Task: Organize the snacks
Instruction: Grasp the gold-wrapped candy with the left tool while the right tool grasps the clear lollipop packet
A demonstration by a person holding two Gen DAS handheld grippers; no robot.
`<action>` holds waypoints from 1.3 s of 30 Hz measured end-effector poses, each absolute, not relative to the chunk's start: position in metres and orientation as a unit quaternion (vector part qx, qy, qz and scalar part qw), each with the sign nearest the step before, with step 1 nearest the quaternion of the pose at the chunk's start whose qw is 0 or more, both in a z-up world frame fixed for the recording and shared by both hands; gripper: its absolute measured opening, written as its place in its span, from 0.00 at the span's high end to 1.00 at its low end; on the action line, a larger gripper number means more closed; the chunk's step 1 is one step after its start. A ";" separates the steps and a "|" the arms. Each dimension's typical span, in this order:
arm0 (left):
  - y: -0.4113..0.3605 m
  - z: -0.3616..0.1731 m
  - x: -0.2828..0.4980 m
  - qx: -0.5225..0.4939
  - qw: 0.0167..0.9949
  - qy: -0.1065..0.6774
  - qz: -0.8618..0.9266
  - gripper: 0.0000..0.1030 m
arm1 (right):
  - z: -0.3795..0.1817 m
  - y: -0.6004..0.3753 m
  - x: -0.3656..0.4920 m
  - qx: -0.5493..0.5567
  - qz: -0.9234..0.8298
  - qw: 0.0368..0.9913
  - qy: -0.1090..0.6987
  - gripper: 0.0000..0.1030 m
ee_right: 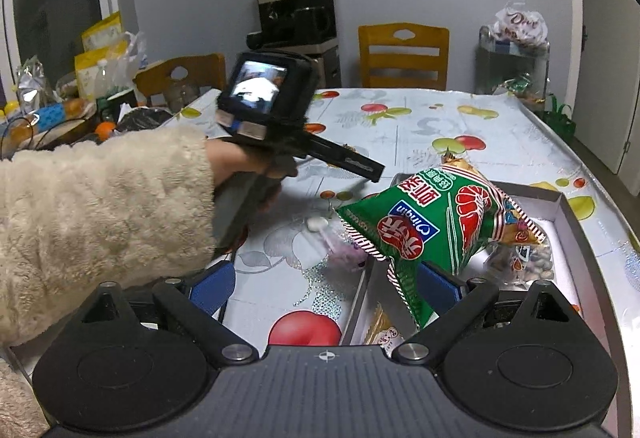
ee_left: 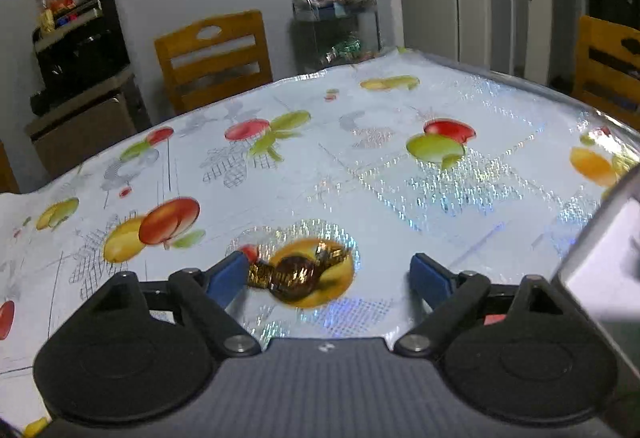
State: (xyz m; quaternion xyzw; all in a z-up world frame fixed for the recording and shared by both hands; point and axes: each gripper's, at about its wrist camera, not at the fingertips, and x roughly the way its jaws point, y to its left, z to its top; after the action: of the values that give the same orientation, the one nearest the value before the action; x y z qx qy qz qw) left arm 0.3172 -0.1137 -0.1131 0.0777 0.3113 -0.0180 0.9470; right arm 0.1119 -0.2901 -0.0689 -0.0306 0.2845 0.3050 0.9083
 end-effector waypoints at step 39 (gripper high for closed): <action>-0.021 -0.082 0.130 -0.032 0.955 0.279 -0.094 0.87 | -0.083 -0.166 0.169 -0.156 0.249 0.901 0.320 0.34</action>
State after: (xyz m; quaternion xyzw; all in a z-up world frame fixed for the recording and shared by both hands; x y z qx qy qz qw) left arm 0.1303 -0.0208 -0.0819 -0.0316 0.2793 -0.0936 0.9551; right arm 0.1694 -0.1663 -0.0834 -0.1555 0.3203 0.2487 0.9008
